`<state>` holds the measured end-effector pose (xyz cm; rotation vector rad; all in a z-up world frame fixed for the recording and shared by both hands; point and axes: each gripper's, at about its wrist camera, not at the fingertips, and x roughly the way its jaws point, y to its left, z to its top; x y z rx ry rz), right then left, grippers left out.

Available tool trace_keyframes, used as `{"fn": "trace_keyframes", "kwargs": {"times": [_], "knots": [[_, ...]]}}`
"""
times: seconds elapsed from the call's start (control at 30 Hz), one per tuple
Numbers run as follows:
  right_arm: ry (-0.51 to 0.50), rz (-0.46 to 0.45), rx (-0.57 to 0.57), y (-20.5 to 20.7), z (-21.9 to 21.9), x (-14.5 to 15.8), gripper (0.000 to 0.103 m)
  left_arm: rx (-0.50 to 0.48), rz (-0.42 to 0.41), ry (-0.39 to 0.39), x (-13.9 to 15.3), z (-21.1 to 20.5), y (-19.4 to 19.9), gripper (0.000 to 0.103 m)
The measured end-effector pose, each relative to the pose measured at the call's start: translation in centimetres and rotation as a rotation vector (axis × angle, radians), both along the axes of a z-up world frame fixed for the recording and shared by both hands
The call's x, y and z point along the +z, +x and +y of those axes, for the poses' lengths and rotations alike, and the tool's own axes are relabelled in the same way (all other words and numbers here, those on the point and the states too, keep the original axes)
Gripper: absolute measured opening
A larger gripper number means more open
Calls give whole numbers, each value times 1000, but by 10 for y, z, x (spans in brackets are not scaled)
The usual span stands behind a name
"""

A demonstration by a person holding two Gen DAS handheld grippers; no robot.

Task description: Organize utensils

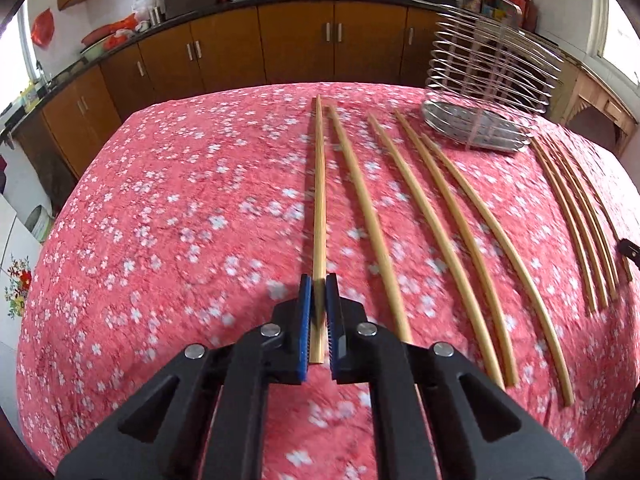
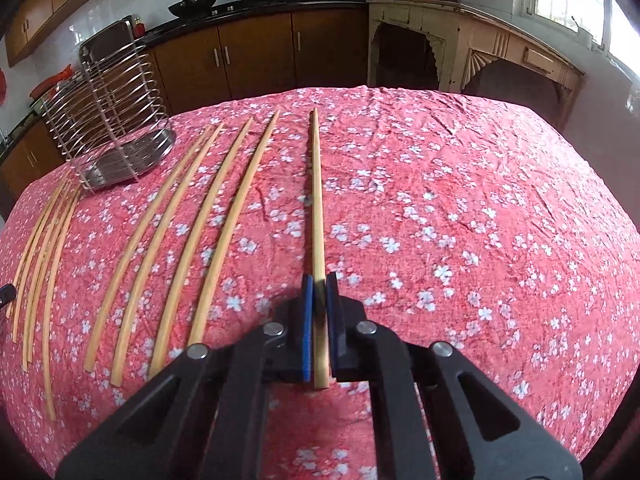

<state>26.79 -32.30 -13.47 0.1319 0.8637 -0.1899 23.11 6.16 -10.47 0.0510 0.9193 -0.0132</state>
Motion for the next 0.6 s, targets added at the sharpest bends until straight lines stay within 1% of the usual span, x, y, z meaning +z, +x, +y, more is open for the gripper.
{"fn": "trace_keyframes", "kwargs": {"times": [0.13,0.27,0.3,0.37,0.4,0.43,0.53,0.6], "knots": [[10,-6,-56,9,-20,0,8,35,-8,21,-1,17,19,7],[18,-5,-84,15,-32,-1,8,41,-28,9,-2,30,21,8],[12,-3,-83,15,-32,-1,8,34,-32,-5,-3,32,18,10],[15,-4,-81,13,-31,-1,11,30,-33,-26,-3,35,13,29],[22,-5,-77,12,-31,-1,13,33,-33,-37,-4,37,10,47],[24,-7,-76,9,-30,-1,13,36,-33,-46,-3,38,9,50],[30,-8,-73,2,-28,-2,13,43,-30,-73,-3,40,6,50],[27,-8,-71,-3,-25,-2,13,45,-31,-71,-4,41,6,48]]}}
